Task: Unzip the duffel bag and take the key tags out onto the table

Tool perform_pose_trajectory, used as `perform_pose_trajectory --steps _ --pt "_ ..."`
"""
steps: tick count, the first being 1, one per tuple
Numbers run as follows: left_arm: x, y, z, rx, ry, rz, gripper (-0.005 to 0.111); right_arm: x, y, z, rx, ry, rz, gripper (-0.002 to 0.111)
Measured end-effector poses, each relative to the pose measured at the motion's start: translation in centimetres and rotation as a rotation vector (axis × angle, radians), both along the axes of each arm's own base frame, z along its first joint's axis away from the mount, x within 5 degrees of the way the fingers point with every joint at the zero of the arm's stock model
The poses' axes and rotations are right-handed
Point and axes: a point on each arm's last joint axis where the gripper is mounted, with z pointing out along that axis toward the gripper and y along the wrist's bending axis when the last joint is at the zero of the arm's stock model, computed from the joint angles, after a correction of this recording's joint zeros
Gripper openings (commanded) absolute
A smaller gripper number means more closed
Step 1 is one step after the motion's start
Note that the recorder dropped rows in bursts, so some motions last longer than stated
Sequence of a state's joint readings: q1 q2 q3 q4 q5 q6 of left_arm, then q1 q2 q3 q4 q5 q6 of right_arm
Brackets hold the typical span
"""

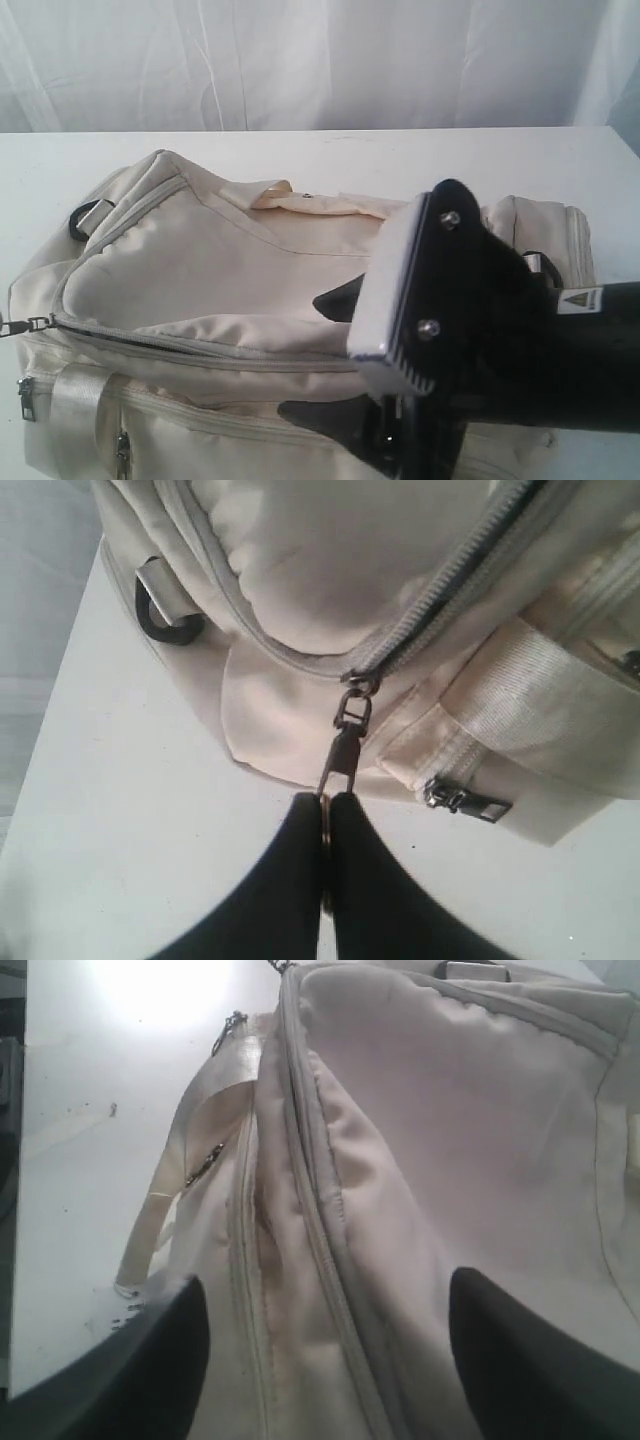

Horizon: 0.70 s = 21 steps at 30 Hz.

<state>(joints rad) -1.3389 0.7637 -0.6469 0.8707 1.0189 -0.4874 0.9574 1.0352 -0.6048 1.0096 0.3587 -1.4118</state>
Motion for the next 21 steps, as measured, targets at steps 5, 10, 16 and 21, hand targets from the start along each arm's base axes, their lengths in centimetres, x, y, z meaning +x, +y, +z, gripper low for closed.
perform_pose_trajectory --steps 5,10,16,21 --pt "0.1 0.0 0.1 0.002 -0.009 -0.001 0.000 0.1 1.8 -1.0 -0.034 -0.116 0.007 0.064" --pt "0.2 -0.1 0.2 -0.003 -0.028 -0.012 0.000 0.2 3.5 -2.2 -0.060 -0.196 -0.031 0.064" --pt "0.3 -0.5 0.5 -0.028 -0.069 -0.052 0.000 0.1 6.5 -2.1 -0.058 -0.227 -0.014 0.064" --pt "0.4 -0.6 0.7 -0.031 -0.094 -0.066 0.000 0.3 9.3 -1.6 -0.045 -0.237 0.005 0.063"
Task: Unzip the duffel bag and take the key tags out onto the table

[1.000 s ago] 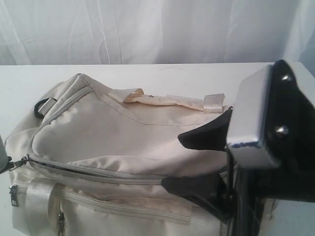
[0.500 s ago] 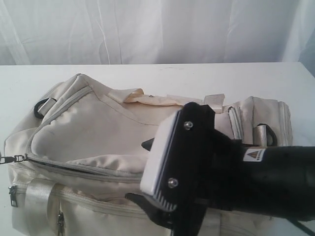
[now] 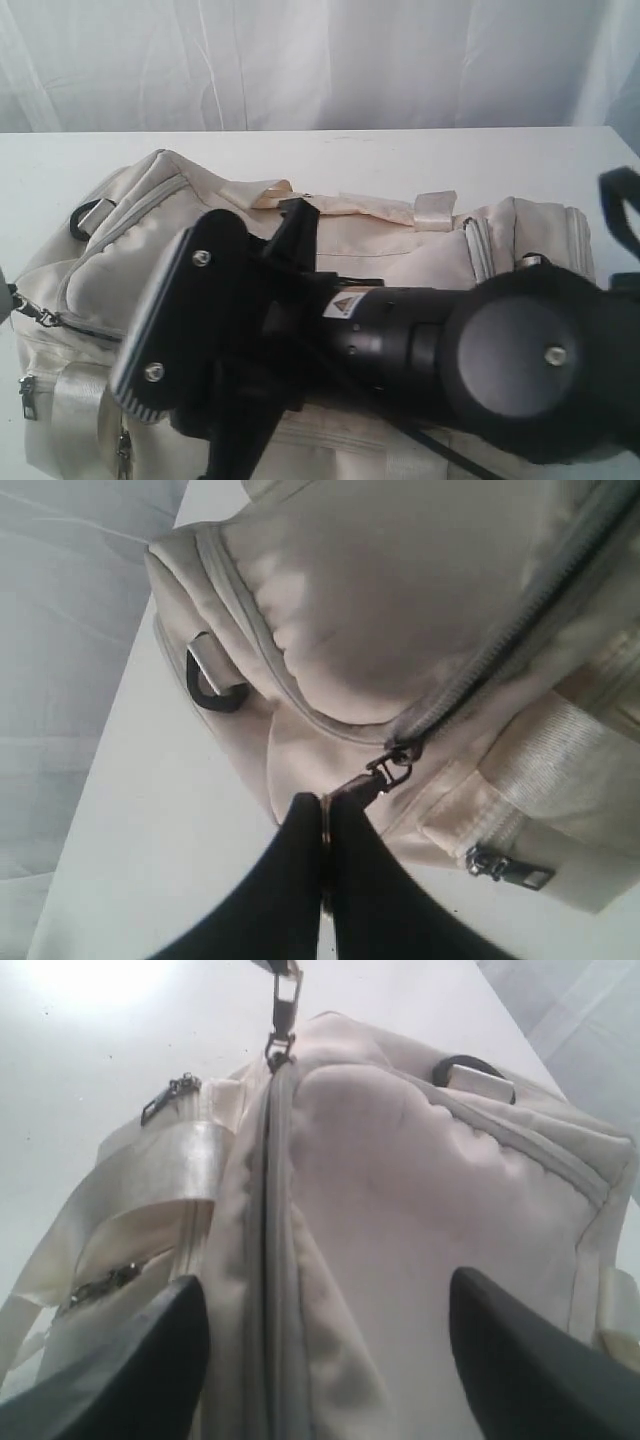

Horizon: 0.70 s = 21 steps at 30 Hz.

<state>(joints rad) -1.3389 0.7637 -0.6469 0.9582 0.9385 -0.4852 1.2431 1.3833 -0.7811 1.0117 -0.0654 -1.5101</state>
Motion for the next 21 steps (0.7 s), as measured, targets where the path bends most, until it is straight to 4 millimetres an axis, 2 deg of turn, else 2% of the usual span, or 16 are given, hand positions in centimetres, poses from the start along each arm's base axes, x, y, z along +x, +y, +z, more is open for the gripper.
perform_pose_trajectory --steps 4,6,13,16,18,21 --pt "0.0 -0.1 0.1 -0.005 -0.006 -0.009 0.000 0.5 1.9 -0.7 -0.023 0.008 0.004 0.063" --pt "0.0 -0.1 0.1 -0.007 -0.007 -0.010 0.000 0.7 2.6 -1.1 -0.035 0.012 0.005 0.060" --pt "0.1 -0.3 0.2 -0.014 -0.025 -0.027 0.000 -0.2 5.0 -2.0 -0.054 0.015 0.051 0.033" --pt "0.1 -0.3 0.3 -0.018 -0.034 -0.035 0.000 -0.3 5.6 -2.0 -0.043 -0.003 0.044 0.009" --pt "0.2 -0.2 0.4 -0.004 -0.055 -0.025 0.000 -0.2 5.6 -1.9 -0.036 -0.012 0.032 0.000" --pt "0.4 0.0 0.4 0.025 -0.091 -0.012 0.000 -0.1 5.7 -1.7 -0.032 -0.021 0.029 0.000"
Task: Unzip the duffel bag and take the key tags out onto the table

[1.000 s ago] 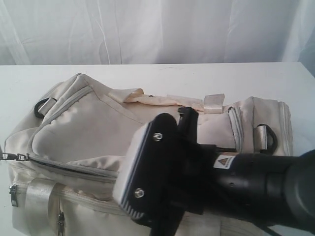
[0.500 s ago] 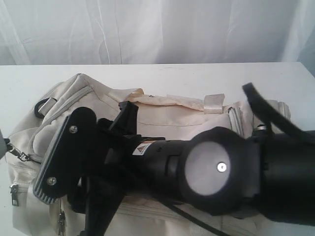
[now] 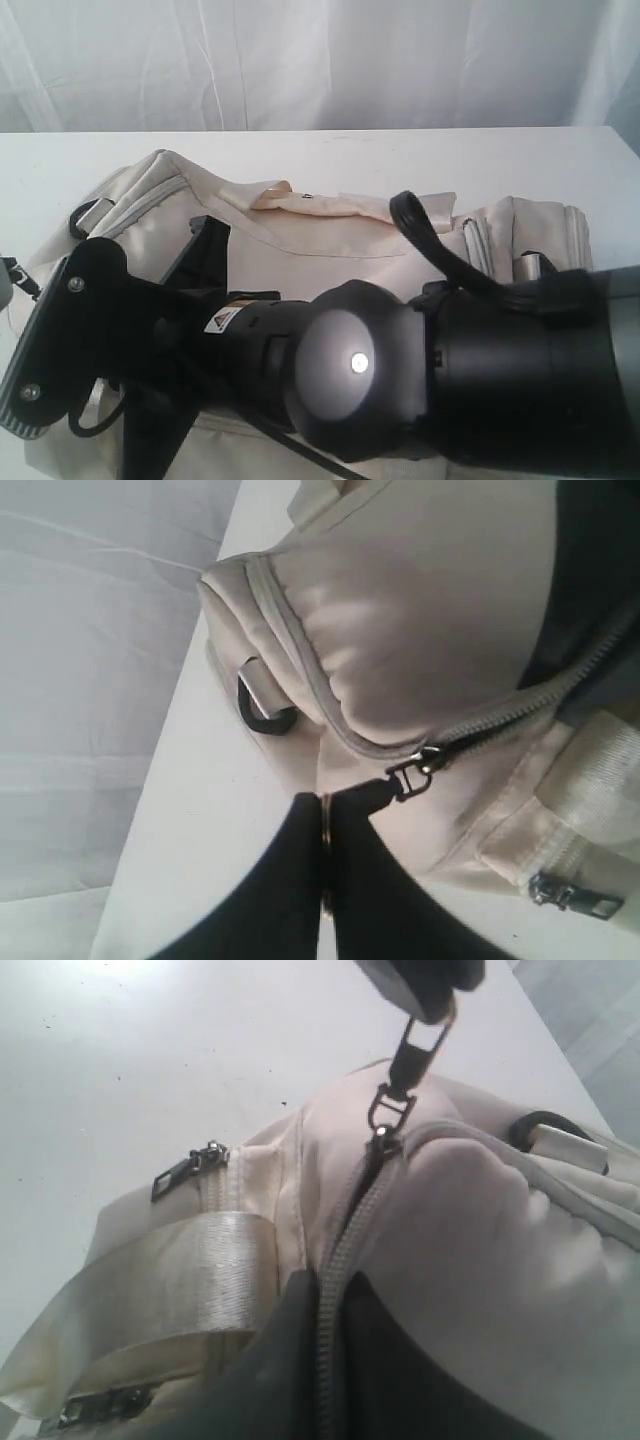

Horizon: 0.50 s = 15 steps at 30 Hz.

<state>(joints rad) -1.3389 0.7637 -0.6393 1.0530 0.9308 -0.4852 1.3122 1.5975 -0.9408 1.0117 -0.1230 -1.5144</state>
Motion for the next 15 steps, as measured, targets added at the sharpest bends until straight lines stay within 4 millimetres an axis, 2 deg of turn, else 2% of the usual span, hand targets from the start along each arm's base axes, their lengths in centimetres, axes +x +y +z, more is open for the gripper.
perform_pose_trajectory --steps 5,9,15 --pt "0.3 0.2 0.3 0.025 -0.055 0.011 0.000 -0.5 -0.1 0.3 -0.011 0.015 0.045 0.000" --pt "0.4 0.4 0.4 0.037 -0.069 0.025 0.000 -0.7 -0.9 1.0 0.005 0.011 0.054 0.000" --pt "0.5 0.3 0.7 0.034 -0.102 0.014 0.000 -1.1 -1.6 1.0 -0.002 0.021 0.067 0.000"
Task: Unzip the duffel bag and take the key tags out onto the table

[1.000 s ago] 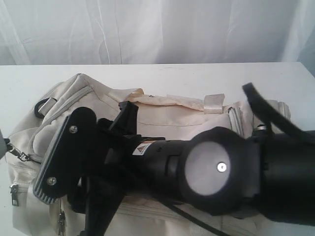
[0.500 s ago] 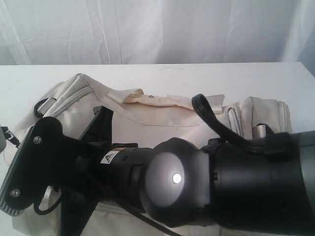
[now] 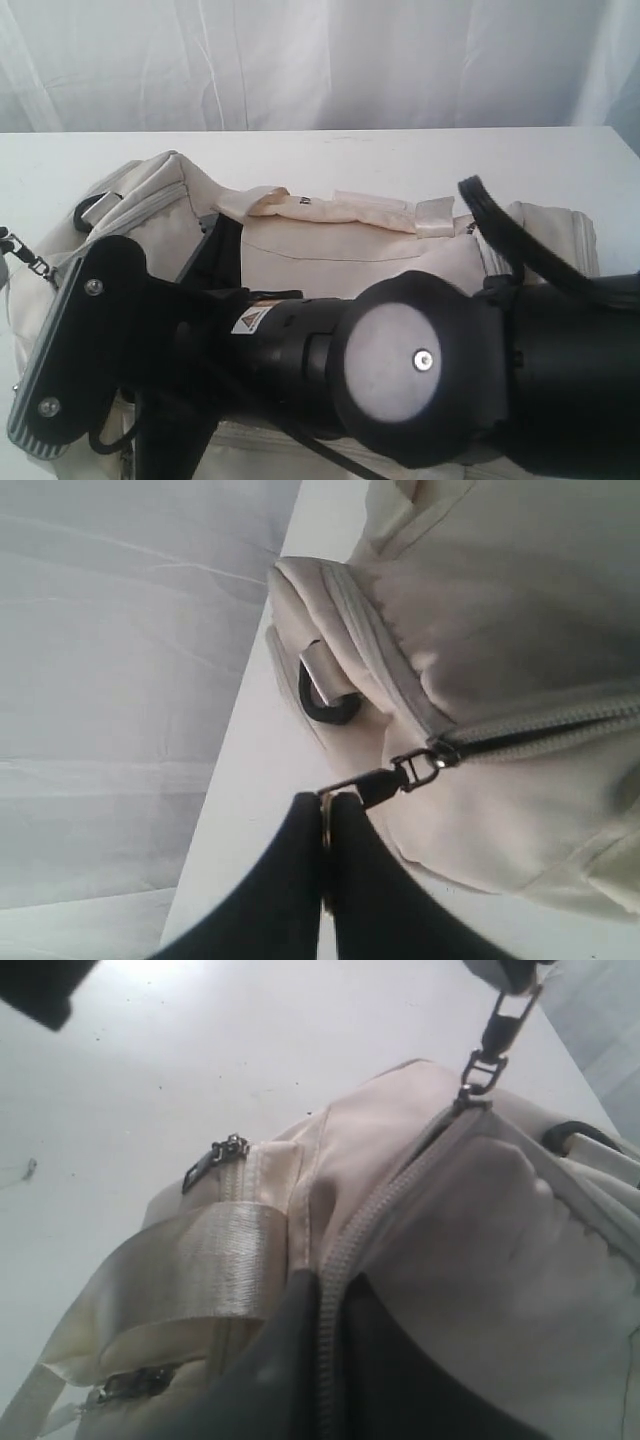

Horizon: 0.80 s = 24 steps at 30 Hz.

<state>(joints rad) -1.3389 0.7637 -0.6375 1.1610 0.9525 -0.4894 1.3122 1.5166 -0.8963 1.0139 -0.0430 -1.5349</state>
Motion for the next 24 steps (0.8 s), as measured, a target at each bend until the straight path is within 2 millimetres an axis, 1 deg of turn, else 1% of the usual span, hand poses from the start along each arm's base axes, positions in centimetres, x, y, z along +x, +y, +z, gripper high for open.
perform_pose_trajectory --steps 9,14,18,21,24 --pt "0.2 -0.1 0.4 -0.127 -0.031 0.050 0.000 -0.3 -0.2 0.0 -0.012 0.031 0.033 0.000" --pt "0.5 0.0 0.5 -0.218 -0.039 0.094 0.000 -0.5 -0.5 0.8 0.009 0.027 0.038 0.000" --pt "1.3 0.1 -0.3 -0.268 -0.049 0.111 0.000 -0.7 -1.0 1.4 0.022 0.031 0.048 0.000" --pt "2.1 0.2 -1.4 -0.301 -0.045 0.112 0.000 -0.9 -1.2 1.6 0.023 0.043 0.062 0.000" --pt "3.2 0.1 -1.8 -0.349 -0.048 0.112 0.000 -0.7 -1.3 1.7 0.026 0.046 0.058 0.000"
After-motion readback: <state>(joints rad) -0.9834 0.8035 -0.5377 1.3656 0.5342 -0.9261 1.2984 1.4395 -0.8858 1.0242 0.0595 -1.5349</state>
